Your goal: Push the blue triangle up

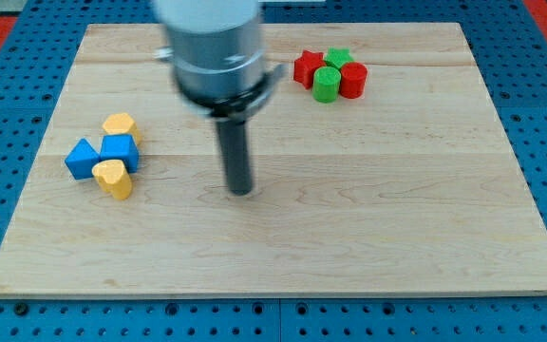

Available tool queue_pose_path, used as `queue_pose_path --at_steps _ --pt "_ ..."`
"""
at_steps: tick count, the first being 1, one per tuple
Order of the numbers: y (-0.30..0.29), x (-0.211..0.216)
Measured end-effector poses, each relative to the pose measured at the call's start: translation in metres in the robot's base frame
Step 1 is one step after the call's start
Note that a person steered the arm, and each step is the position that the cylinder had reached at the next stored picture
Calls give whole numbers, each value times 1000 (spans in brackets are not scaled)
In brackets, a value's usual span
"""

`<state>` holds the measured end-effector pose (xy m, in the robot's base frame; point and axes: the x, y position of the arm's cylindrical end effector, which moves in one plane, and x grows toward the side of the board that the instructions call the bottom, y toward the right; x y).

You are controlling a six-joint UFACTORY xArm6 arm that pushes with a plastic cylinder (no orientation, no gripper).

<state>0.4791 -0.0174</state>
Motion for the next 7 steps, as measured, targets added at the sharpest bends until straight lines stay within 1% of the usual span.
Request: queue_pose_path --at_steps 1,2,3,4,5,6,7 --pt "35 -11" --pt "15 7" --pt "-3 57" --pt "-74 98" --pt "-161 104" --pt "-204 69" --pt "-210 25"
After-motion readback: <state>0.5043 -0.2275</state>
